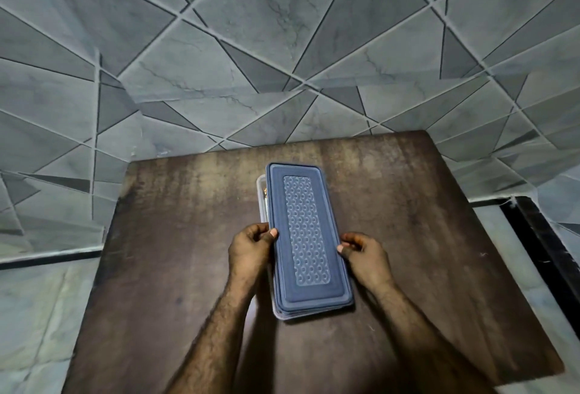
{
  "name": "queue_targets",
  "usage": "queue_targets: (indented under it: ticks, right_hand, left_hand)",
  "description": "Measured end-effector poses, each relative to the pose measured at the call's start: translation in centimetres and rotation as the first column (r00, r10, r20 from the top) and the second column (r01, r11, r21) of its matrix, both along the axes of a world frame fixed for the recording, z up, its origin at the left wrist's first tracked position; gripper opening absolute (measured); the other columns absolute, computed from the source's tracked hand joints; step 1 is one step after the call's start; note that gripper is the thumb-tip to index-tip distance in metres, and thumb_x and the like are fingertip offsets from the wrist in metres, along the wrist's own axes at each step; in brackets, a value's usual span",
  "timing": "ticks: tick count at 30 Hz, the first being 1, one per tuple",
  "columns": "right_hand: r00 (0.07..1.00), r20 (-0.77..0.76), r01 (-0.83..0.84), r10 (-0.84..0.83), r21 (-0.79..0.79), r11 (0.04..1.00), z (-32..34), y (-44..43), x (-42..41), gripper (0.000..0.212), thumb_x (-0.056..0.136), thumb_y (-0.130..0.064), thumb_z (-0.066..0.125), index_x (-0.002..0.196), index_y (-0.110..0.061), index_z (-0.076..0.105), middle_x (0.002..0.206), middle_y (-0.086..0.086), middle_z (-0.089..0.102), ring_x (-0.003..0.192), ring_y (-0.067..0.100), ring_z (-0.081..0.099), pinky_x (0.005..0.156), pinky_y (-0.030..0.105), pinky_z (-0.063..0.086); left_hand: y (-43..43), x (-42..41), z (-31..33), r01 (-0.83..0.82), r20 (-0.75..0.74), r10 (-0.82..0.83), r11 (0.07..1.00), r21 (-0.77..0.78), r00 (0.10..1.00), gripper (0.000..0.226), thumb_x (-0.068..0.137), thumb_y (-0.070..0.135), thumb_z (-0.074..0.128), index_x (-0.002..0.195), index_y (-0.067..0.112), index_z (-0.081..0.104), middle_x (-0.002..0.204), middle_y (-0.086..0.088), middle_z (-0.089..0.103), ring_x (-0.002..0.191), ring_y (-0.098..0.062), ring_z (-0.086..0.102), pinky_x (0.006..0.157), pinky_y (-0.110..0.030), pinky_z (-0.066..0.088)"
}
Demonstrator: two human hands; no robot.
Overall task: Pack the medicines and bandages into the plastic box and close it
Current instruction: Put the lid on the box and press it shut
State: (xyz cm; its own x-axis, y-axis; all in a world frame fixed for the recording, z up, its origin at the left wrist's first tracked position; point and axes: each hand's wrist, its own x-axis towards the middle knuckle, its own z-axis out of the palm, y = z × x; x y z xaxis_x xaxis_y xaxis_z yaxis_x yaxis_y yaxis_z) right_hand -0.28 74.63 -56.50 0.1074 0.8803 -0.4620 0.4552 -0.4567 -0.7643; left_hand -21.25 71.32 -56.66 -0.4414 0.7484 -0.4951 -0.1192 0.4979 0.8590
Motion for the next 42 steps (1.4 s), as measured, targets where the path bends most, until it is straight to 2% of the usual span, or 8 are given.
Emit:
queue_targets:
  ticks: [2,6,18,27,32,36,39,42]
  right_hand:
    - [0.999,-0.047,0.017,-0.018,-0.024,1.000,-0.2,-0.1,-0.4,0.032,0.083,-0.005,0.069,0.115,-0.002,0.067,0.088,0.001,0.069,0.084,0.018,0.063,0.090,0.038,0.054]
    - [0.999,-0.049,0.014,-0.014,0.003,1.000,-0.2,-0.2,-0.9,0.031,0.083,-0.001,0.068,0.114,-0.005,0.067,0.084,-0.003,0.067,0.082,0.014,0.062,0.083,0.024,0.046]
    - [0.996,0.067,-0.066,0.061,0.061,0.996,0.1,-0.5,-1.3,0.034,0.083,-0.005,0.067,0.117,-0.011,0.068,0.095,-0.001,0.070,0.088,0.013,0.064,0.083,0.020,0.044]
    - [0.996,0.061,-0.065,0.061,0.063,0.996,0.2,-0.5,-1.2,0.032,0.082,-0.004,0.069,0.113,-0.010,0.070,0.091,-0.001,0.071,0.083,0.011,0.064,0.080,0.017,0.043]
    - [0.996,0.046,-0.078,0.075,0.072,0.994,0.2,-0.3,-0.9,0.027,0.081,-0.003,0.070,0.108,-0.008,0.070,0.084,-0.001,0.068,0.077,0.010,0.062,0.067,0.009,0.042]
    - [0.996,0.040,-0.077,0.074,0.062,0.995,0.1,-0.2,-0.9,0.027,0.079,-0.004,0.072,0.106,-0.010,0.071,0.085,-0.001,0.070,0.080,0.013,0.065,0.081,0.022,0.050]
    - [0.994,0.008,-0.108,0.108,0.046,0.993,0.1,-0.5,-0.5,0.034,0.081,-0.005,0.071,0.114,-0.011,0.069,0.089,-0.001,0.070,0.083,0.012,0.065,0.083,0.021,0.048]
    - [0.988,-0.013,-0.151,0.152,0.024,0.988,0.0,-1.6,0.4,0.043,0.079,-0.005,0.071,0.121,-0.014,0.066,0.090,-0.002,0.070,0.083,0.011,0.064,0.085,0.024,0.049]
  left_hand:
    - [-0.4,-0.3,-0.1,-0.006,-0.073,0.004,1.000,-0.024,0.997,0.016,0.076,0.032,0.072,0.089,0.023,0.073,0.092,0.000,0.077,0.089,-0.020,0.072,0.089,-0.047,0.057]
    - [-1.4,-0.3,0.0,-0.004,-0.223,-0.009,0.998,-0.059,0.975,0.018,0.083,0.029,0.070,0.099,0.022,0.075,0.095,0.003,0.077,0.090,-0.016,0.071,0.091,-0.040,0.056]
    - [-1.6,0.0,0.0,-0.024,-0.345,-0.021,0.992,-0.125,0.938,0.018,0.084,0.028,0.069,0.099,0.022,0.076,0.095,0.002,0.077,0.089,-0.016,0.070,0.086,-0.029,0.054]
    - [-1.4,0.0,-0.4,-0.054,-0.339,-0.010,0.982,-0.179,0.941,0.014,0.080,0.029,0.073,0.092,0.022,0.077,0.090,0.001,0.077,0.085,-0.017,0.070,0.082,-0.030,0.055]
    - [-0.9,-0.3,-0.7,-0.004,-0.345,-0.067,0.980,-0.200,0.936,0.014,0.079,0.028,0.072,0.090,0.021,0.077,0.087,0.000,0.077,0.085,-0.020,0.071,0.085,-0.036,0.058]
    - [-0.9,-0.5,-1.1,0.014,-0.348,-0.089,0.977,-0.211,0.933,0.016,0.077,0.029,0.073,0.091,0.022,0.077,0.088,0.000,0.077,0.086,-0.021,0.071,0.086,-0.037,0.058]
    - [-1.7,-0.6,-1.2,0.012,-0.248,-0.057,0.984,-0.179,0.967,0.009,0.078,0.025,0.074,0.086,0.022,0.075,0.083,0.001,0.077,0.078,-0.019,0.072,0.081,-0.040,0.060]
    - [-3.7,-0.3,-1.0,0.037,-0.059,-0.047,0.984,-0.174,0.997,0.014,0.080,0.009,0.073,0.093,0.014,0.073,0.085,-0.007,0.077,0.075,-0.024,0.072,0.074,-0.038,0.061]
